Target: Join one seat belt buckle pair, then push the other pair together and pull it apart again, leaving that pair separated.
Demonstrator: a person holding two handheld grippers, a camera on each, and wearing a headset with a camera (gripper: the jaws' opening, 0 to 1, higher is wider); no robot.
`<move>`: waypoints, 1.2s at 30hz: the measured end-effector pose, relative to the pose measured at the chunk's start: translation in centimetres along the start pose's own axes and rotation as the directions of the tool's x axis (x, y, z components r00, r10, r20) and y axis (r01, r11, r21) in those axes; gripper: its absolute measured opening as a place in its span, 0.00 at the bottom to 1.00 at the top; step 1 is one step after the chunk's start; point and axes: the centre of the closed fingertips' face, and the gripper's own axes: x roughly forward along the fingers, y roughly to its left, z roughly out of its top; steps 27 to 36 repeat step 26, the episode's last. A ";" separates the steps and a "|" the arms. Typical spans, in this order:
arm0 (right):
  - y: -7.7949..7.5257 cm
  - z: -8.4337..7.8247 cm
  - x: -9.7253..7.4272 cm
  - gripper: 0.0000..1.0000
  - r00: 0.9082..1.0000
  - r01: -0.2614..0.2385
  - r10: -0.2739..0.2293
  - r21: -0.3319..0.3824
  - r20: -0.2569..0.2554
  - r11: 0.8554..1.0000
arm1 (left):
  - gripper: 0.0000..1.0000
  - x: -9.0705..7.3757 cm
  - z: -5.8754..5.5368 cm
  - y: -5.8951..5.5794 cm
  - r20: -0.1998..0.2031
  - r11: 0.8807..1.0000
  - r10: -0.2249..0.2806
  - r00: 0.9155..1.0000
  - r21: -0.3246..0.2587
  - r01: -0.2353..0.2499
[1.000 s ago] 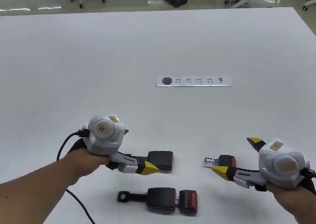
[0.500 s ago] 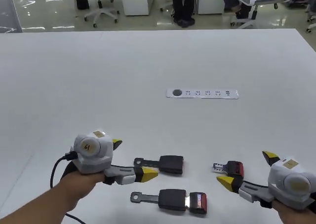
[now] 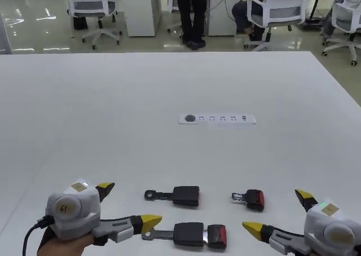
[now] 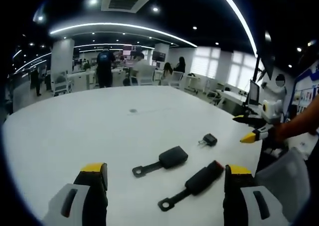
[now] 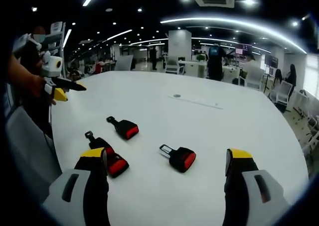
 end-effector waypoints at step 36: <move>0.4 -1.3 -3.4 1.00 0.999 0.042 -0.042 -0.014 0.012 0.999 | 1.00 -3.2 -0.9 -1.0 0.026 1.000 -0.003 1.000 0.012 0.003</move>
